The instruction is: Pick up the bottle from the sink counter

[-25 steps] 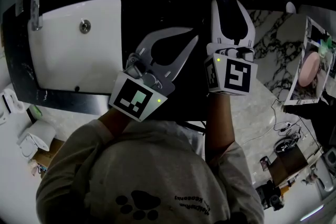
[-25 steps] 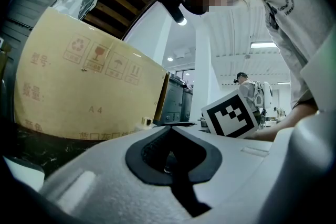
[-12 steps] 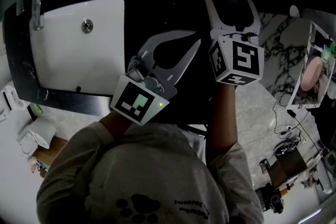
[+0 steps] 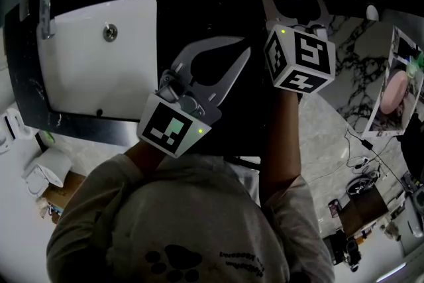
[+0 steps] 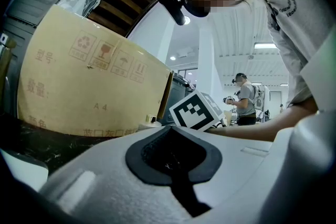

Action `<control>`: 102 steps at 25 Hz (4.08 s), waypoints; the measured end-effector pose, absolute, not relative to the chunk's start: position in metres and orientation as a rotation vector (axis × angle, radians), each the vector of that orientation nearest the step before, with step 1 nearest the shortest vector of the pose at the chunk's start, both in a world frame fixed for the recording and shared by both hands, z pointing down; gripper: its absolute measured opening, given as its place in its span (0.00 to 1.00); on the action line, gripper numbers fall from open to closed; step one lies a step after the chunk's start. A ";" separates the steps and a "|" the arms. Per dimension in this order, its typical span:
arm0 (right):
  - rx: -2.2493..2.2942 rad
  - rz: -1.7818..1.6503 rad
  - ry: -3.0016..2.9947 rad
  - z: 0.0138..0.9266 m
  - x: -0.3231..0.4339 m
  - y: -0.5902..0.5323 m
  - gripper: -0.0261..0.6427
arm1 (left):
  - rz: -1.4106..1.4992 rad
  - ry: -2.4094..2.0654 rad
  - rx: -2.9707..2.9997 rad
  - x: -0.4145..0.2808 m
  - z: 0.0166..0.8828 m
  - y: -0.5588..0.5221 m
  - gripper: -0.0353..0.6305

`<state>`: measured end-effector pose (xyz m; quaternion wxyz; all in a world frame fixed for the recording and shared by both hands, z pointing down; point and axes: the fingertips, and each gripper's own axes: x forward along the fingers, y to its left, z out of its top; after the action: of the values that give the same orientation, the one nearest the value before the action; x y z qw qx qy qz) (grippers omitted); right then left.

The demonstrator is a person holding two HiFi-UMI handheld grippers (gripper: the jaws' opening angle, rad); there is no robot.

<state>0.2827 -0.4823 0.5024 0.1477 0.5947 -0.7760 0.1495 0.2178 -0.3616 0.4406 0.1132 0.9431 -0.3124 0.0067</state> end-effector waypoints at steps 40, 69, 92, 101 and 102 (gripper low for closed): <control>1.772 0.445 -2.153 0.477 0.277 -0.434 0.53 | -0.019 -0.883 2.855 0.177 0.379 -0.321 0.06; 2.158 0.323 -1.975 0.361 0.258 -0.264 0.53 | 0.040 -0.869 2.932 0.141 0.357 -0.274 0.06; 1.992 0.258 -2.184 0.332 0.238 -0.175 0.53 | 0.067 -1.173 2.930 0.153 0.308 -0.199 0.06; 1.963 0.233 -2.208 0.337 0.239 -0.159 0.53 | 0.061 -1.171 2.914 0.159 0.312 -0.180 0.06; 1.962 0.241 -2.207 0.338 0.239 -0.159 0.53 | 0.061 -1.161 2.917 0.160 0.312 -0.179 0.06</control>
<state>0.2393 -0.1588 0.3384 0.0891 0.6596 -0.7419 0.0809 0.1596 -0.1793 0.3122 0.0005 0.9289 -0.3698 0.0195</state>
